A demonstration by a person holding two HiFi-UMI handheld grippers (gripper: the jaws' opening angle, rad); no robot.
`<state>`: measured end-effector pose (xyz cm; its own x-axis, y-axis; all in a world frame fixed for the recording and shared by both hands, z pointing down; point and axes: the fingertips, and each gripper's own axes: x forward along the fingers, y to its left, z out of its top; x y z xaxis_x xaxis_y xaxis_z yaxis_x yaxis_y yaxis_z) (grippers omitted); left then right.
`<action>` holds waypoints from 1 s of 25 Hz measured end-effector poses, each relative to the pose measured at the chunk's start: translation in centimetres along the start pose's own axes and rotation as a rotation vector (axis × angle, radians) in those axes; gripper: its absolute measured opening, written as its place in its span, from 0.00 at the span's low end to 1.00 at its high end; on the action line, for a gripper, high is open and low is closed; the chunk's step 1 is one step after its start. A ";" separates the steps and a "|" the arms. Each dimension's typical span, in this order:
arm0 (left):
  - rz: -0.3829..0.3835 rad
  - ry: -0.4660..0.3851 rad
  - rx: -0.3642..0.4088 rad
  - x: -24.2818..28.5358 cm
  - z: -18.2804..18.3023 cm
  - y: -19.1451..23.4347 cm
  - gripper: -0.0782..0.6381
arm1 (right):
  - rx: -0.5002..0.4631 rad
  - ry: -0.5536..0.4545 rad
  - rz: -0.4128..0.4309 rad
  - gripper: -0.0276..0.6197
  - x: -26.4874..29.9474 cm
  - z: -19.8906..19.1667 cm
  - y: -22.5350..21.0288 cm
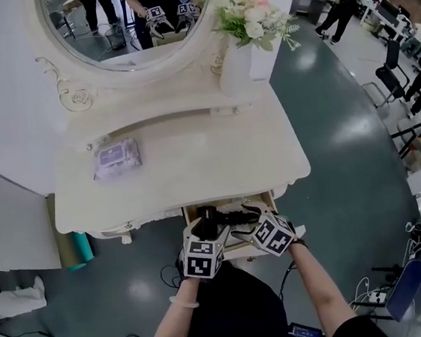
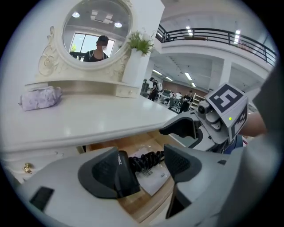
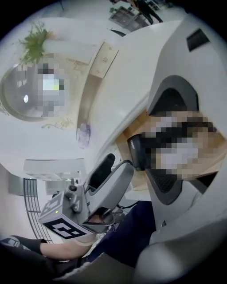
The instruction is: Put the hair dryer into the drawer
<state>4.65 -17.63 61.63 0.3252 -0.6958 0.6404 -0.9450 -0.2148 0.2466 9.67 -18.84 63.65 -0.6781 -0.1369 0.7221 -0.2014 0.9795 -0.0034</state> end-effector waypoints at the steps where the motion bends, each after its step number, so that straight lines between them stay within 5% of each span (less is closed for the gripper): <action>1: -0.012 -0.024 0.011 -0.3 0.6 -0.3 0.58 | 0.020 -0.021 -0.011 0.62 -0.5 0.4 0.0; 15: -0.233 -0.315 -0.002 -5.8 8.3 -4.2 0.56 | 0.393 -0.445 -0.126 0.62 -10.3 7.3 1.1; 25: -0.237 -0.458 0.018 -10.3 10.5 -4.4 0.21 | 0.754 -0.884 -0.245 0.13 -17.5 7.8 -0.5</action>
<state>5.08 -16.70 46.34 0.4864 -0.8544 0.1829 -0.8487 -0.4122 0.3312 16.13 -18.05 45.60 -0.7566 -0.6530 0.0334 -0.5588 0.6193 -0.5515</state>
